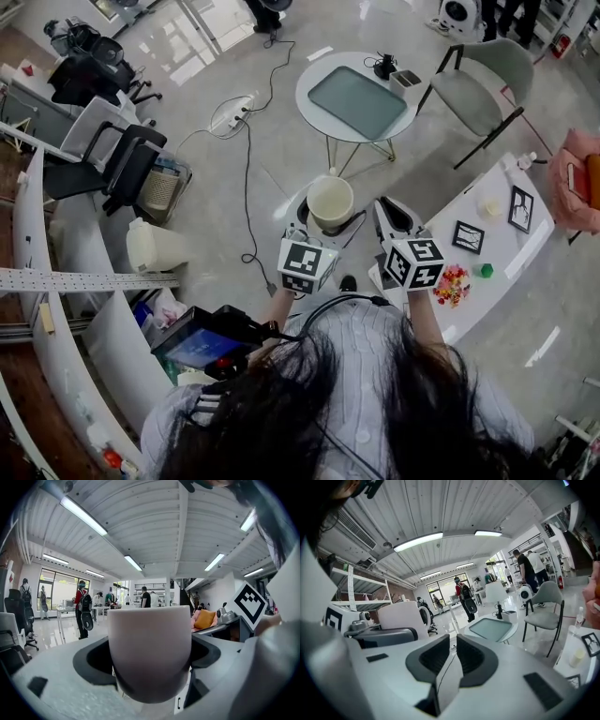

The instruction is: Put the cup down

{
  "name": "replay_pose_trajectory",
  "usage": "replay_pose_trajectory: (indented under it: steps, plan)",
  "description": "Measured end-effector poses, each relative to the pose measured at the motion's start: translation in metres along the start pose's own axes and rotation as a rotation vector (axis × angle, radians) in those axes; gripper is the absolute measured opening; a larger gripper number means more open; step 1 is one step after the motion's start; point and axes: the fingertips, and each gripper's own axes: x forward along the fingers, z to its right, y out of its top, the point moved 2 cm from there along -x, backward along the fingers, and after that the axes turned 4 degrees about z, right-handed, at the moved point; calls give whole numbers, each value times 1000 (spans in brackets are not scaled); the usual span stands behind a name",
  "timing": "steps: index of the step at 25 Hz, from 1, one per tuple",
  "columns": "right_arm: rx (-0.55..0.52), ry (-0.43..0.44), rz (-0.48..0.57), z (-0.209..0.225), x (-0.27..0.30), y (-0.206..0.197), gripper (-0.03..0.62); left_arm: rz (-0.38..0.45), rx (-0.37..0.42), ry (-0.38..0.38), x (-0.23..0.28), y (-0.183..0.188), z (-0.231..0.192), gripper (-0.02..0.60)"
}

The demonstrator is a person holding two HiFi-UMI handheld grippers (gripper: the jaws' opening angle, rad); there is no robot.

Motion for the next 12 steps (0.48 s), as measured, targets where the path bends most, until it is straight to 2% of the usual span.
replay_pose_trajectory:
  steps: [7, 12]
  plan:
    - [29, 7, -1, 13, 13, 3, 61, -18, -16, -1, 17, -2, -5, 468]
    - [46, -15, -10, 30, 29, 4, 61, -32, -7, -29, 40, -4, -13, 468]
